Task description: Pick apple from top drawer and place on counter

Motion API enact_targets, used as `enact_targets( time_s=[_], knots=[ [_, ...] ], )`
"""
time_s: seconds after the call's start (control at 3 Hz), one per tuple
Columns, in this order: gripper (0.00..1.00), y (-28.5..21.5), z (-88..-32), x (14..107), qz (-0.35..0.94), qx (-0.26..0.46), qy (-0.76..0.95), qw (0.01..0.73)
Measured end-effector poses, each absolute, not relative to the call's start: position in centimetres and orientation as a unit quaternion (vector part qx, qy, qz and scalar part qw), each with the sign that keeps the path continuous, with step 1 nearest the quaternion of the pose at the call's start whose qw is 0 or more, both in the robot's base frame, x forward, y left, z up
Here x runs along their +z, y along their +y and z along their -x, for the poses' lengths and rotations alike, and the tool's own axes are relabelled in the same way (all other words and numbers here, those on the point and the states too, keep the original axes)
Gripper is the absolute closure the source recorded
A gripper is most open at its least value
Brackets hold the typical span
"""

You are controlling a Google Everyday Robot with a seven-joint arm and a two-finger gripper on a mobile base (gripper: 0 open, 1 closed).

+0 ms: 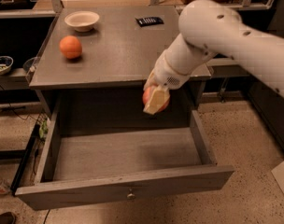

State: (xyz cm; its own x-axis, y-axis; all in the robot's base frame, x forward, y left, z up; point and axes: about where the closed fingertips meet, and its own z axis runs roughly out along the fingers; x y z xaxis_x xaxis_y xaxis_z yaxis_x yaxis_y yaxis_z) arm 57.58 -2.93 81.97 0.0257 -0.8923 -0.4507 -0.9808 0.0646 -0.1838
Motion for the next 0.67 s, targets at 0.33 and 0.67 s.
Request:
enact_targets(
  time_s=[0.33,0.67],
  knots=[
    [1.0,-4.8,-61.0,85.6,0.668,0.076,0.7,0.241],
    [1.0,-5.0,-61.7,87.5,0.664,0.07,0.698,0.258]
  ],
)
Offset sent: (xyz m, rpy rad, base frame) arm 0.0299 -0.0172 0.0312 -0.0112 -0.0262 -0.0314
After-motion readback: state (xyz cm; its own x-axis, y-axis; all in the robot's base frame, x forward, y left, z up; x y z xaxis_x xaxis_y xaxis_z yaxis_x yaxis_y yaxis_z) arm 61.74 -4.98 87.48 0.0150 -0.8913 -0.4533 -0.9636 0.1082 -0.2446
